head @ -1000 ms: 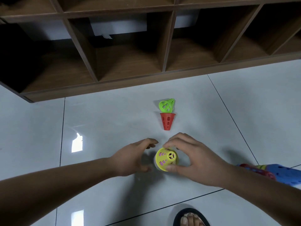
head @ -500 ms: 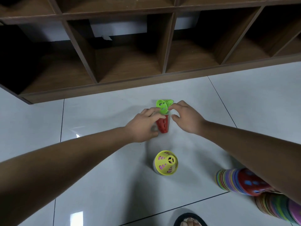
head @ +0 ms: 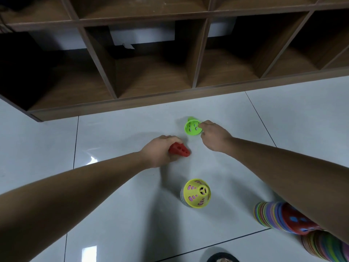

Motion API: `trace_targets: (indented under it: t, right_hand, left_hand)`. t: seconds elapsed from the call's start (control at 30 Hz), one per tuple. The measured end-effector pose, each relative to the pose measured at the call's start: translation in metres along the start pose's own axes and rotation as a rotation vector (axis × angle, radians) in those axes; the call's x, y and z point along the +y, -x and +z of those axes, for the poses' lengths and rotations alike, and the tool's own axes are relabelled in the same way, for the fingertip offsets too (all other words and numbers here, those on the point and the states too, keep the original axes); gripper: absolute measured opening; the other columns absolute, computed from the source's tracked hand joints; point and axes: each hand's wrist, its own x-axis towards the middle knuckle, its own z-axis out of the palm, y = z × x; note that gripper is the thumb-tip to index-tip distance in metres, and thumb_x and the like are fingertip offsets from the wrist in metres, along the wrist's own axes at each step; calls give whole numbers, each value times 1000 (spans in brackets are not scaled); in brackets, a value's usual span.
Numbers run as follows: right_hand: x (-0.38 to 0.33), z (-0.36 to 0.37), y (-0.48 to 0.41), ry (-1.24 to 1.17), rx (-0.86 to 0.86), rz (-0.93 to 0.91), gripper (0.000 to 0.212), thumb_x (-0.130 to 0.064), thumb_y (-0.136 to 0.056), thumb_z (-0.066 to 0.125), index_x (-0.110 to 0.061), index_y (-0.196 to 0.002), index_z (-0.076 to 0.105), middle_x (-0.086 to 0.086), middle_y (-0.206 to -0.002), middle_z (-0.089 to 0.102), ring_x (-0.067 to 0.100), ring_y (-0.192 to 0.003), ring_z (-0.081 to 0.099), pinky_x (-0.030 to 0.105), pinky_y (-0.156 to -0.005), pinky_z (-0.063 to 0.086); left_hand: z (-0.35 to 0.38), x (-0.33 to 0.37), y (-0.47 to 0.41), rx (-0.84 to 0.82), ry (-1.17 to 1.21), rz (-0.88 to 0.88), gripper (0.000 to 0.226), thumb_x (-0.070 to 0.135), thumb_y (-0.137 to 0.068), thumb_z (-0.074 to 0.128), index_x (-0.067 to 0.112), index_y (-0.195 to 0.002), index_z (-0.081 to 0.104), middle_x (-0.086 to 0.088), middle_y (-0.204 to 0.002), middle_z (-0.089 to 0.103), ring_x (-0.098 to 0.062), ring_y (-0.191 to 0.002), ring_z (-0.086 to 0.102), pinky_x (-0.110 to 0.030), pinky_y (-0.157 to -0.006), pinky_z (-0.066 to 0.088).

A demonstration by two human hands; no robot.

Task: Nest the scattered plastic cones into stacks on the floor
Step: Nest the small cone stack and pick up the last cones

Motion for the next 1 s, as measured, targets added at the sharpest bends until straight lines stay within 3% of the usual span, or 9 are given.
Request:
trace_targets:
  t: [0.07, 0.2, 0.3, 0.4, 0.47, 0.6, 0.7, 0.83, 1.0]
  right_hand:
    - [2, -1, 13, -4, 72, -6, 42, -8, -102, 47, -14, -141, 61, 7, -143, 56, 31, -126, 59, 37, -101, 50]
    - [9, 2, 43, -13, 119, -96, 32, -15, -102, 51, -17, -127, 71, 4, -133, 65, 30, -119, 63, 39, -96, 53]
    - [20, 8, 63, 47, 98, -164, 30, -16, -101, 52, -18, -121, 74, 1, -126, 69, 28, -115, 64, 43, -94, 55]
    - [29, 14, 80, 121, 78, -191, 34, -24, -99, 46, -20, -119, 74, -2, -121, 70, 27, -110, 66, 43, -91, 56]
    - [39, 18, 86, 130, 59, -216, 37, -29, -92, 43, -21, -110, 75, -5, -117, 70, 26, -107, 66, 41, -88, 56]
    - [49, 26, 88, 25, 91, -209, 10, -13, -93, 56, -19, -91, 64, -4, -108, 65, 25, -100, 60, 44, -81, 56]
    - [34, 21, 82, -114, 144, -96, 6, -28, -98, 59, -23, -94, 56, -4, -102, 60, 25, -98, 59, 44, -83, 53]
    - [7, 25, 69, -167, 53, 60, 47, -67, -94, 60, -25, -117, 58, -1, -116, 63, 22, -109, 60, 40, -94, 51]
    - [-15, 35, 58, -160, -112, 219, 67, -75, -87, 62, -21, -126, 56, 5, -124, 55, 25, -115, 58, 37, -93, 48]
  left_hand:
    - [-3, -7, 11, 62, 44, -30, 41, 17, -85, 82, 30, -122, 72, 17, -114, 73, -10, -108, 65, -9, -90, 44]
    - [-12, -21, 45, 136, 18, -91, 38, 29, -75, 81, 31, -112, 71, 15, -107, 68, -13, -105, 62, -30, -92, 50]
    - [-14, -42, 68, 95, -13, -92, 39, 48, -69, 72, 43, -108, 69, 19, -109, 66, -6, -104, 62, -31, -92, 55]
    - [-16, -60, 86, 103, -69, -128, 48, 57, -66, 67, 51, -113, 64, 21, -111, 61, -4, -103, 60, -32, -88, 57]
    - [-19, -67, 94, 130, -87, -141, 58, 50, -66, 80, 48, -121, 62, 19, -113, 54, -8, -102, 60, -29, -86, 57]
    - [-24, -79, 100, 205, -190, -110, 80, 46, -68, 95, 37, -139, 58, 8, -127, 48, -21, -114, 55, -34, -89, 56]
    - [-28, -81, 97, 180, -291, -74, 83, 55, -68, 90, 40, -142, 54, 7, -147, 41, -23, -128, 45, -40, -97, 51]
    - [-24, -81, 92, 54, -395, -22, 66, 60, -79, 80, 46, -139, 54, 13, -158, 39, -16, -143, 37, -34, -101, 42]
    - [-19, -87, 92, 35, -406, -14, 63, 57, -79, 80, 43, -136, 60, 16, -127, 55, -16, -115, 53, -34, -95, 49]
